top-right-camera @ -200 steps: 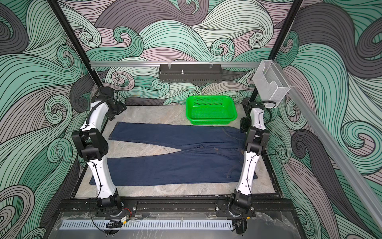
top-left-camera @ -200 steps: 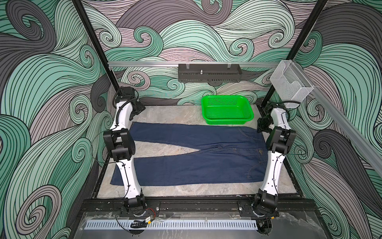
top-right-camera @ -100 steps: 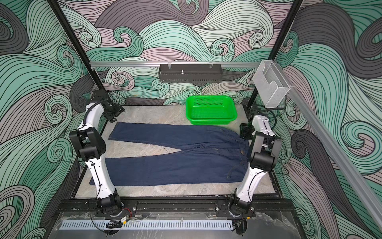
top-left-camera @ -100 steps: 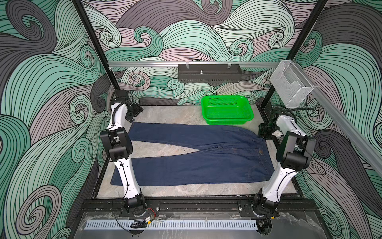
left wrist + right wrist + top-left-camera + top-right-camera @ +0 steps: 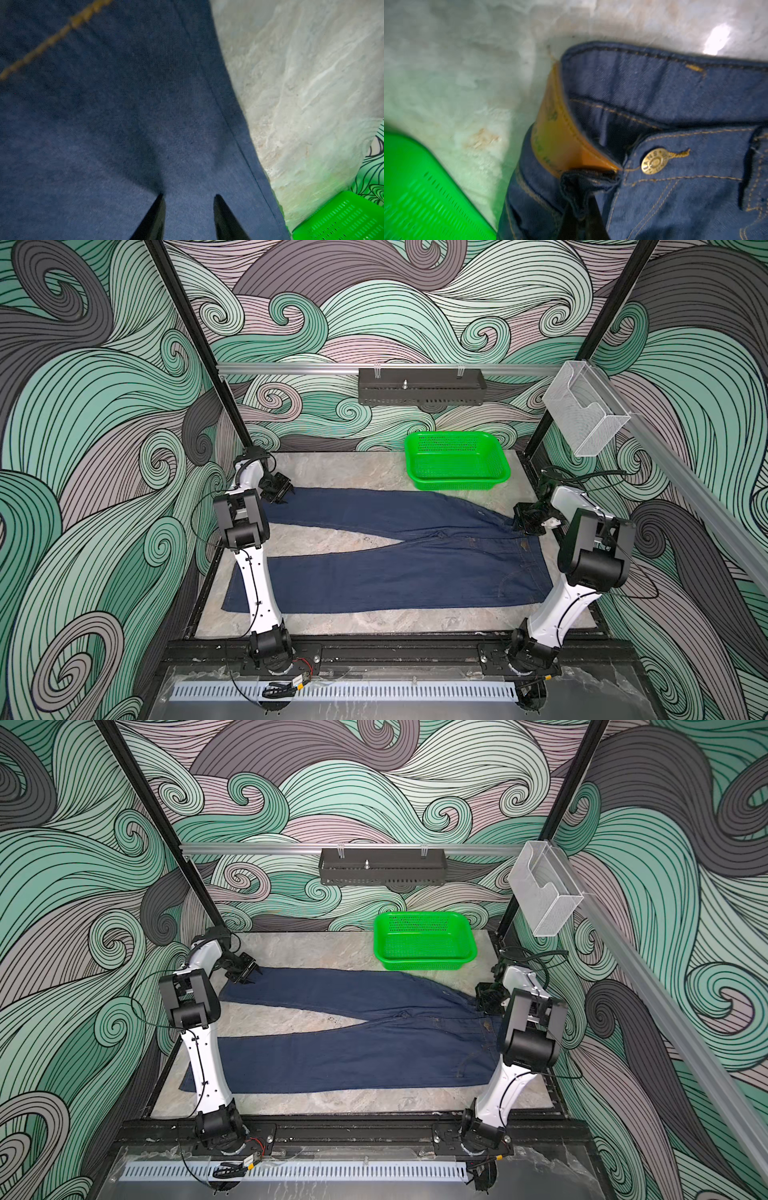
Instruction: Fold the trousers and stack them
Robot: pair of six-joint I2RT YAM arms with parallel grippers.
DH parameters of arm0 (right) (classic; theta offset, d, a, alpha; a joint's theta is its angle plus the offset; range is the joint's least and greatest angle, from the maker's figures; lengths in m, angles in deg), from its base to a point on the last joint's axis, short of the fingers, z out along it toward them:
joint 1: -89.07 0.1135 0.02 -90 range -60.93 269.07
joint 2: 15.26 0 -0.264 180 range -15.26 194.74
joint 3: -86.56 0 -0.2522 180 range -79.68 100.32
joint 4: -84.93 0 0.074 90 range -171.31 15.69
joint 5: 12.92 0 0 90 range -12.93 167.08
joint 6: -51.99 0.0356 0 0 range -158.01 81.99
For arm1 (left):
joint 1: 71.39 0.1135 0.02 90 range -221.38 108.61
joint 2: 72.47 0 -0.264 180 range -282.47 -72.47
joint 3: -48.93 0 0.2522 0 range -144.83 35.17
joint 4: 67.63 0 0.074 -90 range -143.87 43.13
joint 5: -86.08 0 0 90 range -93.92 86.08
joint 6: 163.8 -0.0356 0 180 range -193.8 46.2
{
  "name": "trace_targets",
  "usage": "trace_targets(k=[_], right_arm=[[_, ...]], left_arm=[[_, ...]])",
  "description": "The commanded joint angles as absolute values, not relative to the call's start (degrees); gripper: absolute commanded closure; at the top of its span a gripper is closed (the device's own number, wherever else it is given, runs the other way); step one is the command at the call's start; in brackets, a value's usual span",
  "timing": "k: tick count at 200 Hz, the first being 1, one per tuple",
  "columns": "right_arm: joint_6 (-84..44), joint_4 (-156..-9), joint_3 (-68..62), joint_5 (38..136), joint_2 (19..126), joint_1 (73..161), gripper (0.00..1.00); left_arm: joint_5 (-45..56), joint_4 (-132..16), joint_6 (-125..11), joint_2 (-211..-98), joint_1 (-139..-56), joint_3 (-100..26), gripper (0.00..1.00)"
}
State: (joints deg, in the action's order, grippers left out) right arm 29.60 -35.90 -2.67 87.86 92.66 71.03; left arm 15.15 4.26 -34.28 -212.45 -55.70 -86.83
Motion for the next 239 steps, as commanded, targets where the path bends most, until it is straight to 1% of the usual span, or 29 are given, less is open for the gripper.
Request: trace_targets(k=[1, 27, 62, 80, 91, 107, 118, 145, 166, 194, 219, 239], right_arm=[[27.91, -36.2, -4.53, 89.28, 90.59, 70.46, 1.0], [27.74, -37.11, -6.82, 89.3, 88.72, 69.24, 1.0], [28.03, -38.2, -10.09, 88.52, 86.39, 66.73, 1.0], [28.29, -38.85, -11.79, 87.05, 84.67, 65.39, 1.0], [27.98, -38.89, -12.17, 86.63, 84.02, 64.9, 1.0], [27.19, -38.87, -12.01, 86.97, 83.87, 64.53, 1.0], [27.06, -38.92, -11.92, 87.48, 83.82, 64.63, 1.0], [26.88, -39.3, -12.02, 87.79, 83.39, 64.66, 1.0], [26.52, -39.22, -12.03, 87.28, 82.84, 64.63, 1.0], [26.01, -39.5, -11.74, 87.27, 82.66, 64.71, 1.0], [25.57, -40.01, -11.83, 87.29, 82.66, 64.73, 1.0], [24.95, -40.43, -11.94, 87.63, 83.09, 64.79, 1.0]], left_arm=[[13.18, 9.31, -33.51, -214.26, -54.8, -86.34, 0.6], [9.1, 12.0, -35.39, -212.57, -54.87, -82.73, 0.59], [7.01, 10.8, -37.74, -206.42, -54.77, -73.1, 0.53], [7.64, 11.42, -38.55, -204.76, -54.78, -72.12, 0.51], [7.26, 12.09, -38.73, -203.58, -54.84, -72.88, 0.48], [6.26, 12.66, -38.31, -201.37, -54.69, -75.68, 0.37], [5.77, 13.52, -37.91, -200.41, -54.62, -79.4, 0.32], [1.26, 18.57, -36.73, -202.42, -54.34, -92.97, 0.23], [-4.72, 20.97, -33.4, -205.94, -54.34, -100.3, 0.22], [-5.84, 26.05, -28.24, -212.43, -53.76, -108.55, 0.19], [-4.48, 26.02, -24.13, -215.41, -52.99, -109.75, 0.14], [-3.58, 24.03, -22.13, -217.06, -52.34, -109.85, 0.13]])
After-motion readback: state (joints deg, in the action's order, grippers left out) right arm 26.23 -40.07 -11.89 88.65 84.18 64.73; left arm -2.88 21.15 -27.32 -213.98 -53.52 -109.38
